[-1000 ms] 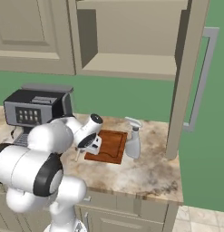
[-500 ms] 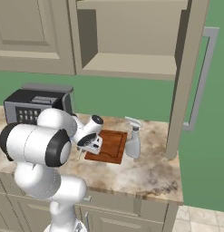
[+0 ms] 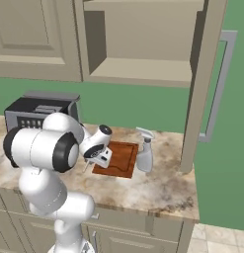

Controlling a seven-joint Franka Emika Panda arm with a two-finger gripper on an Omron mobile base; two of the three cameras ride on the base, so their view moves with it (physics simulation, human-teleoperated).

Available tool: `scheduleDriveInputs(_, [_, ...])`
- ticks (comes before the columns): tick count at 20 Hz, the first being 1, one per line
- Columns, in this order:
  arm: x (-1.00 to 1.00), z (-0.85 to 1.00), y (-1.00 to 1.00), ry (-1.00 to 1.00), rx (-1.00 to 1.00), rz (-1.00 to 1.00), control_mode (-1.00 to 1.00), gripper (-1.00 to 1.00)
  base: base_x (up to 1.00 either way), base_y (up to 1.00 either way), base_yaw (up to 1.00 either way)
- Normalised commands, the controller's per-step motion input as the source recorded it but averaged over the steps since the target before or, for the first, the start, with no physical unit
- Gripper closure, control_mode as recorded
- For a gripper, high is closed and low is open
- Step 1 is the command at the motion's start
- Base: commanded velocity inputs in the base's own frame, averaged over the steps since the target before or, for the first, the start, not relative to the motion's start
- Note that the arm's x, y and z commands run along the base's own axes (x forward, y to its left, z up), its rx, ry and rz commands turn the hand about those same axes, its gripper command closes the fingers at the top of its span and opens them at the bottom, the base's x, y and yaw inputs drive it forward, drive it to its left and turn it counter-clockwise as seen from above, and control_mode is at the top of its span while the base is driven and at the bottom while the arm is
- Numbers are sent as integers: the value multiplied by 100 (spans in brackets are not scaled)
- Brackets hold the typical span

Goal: Grab the spray bottle from the cabinet, then place it next to the cutting board for sanitizing. Then grab the dish brush from the countertop next to the sink and place it next to the cutting board.

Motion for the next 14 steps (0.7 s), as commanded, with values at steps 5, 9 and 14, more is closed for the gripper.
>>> scheduleDriveInputs(5, [11, -36, 2, 0, 1, 0, -100, -100, 0, 0, 0])
scheduleDriveInputs(9, [-8, -1, 0, -1, 0, 0, -100, -100, 0, 0, 0])
scheduleDriveInputs(14, [-26, 8, 0, -4, 0, 0, -100, -100, 0, 0, 0])
